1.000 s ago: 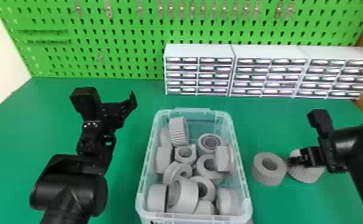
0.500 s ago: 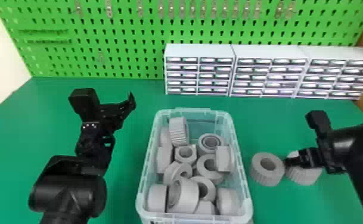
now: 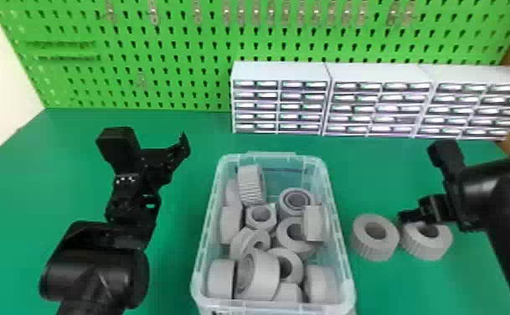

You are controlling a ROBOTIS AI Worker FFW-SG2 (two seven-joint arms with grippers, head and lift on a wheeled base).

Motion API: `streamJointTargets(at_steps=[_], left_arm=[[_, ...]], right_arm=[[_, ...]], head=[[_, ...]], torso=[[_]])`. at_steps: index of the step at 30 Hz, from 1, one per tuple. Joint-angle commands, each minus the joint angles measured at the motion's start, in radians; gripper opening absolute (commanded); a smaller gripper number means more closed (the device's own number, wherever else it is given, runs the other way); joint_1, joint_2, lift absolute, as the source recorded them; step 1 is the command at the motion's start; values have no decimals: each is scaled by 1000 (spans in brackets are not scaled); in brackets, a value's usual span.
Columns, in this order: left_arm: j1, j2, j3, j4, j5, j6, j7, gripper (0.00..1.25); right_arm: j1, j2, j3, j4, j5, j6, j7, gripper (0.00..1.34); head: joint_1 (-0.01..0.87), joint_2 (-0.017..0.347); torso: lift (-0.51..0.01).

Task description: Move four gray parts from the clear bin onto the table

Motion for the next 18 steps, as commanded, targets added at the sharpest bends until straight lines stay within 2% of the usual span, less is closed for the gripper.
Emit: streamJointTargets(at_steps=[1, 11, 18], left_arm=[[-1, 0, 0, 0, 1, 0, 0, 1157], [2, 0, 3, 0, -1, 2, 0, 1157], [2, 0, 6, 0, -1, 3, -2, 1157]], right_arm=[[0, 1, 15, -72, 1, 38, 0, 799], [-28, 6, 47, -195, 1, 78, 15, 802], [-61, 9, 81, -214, -50, 38, 15, 802]], head=[[693, 72], [693, 72], [693, 72]], torso=[[-52], [-52], [-52]])
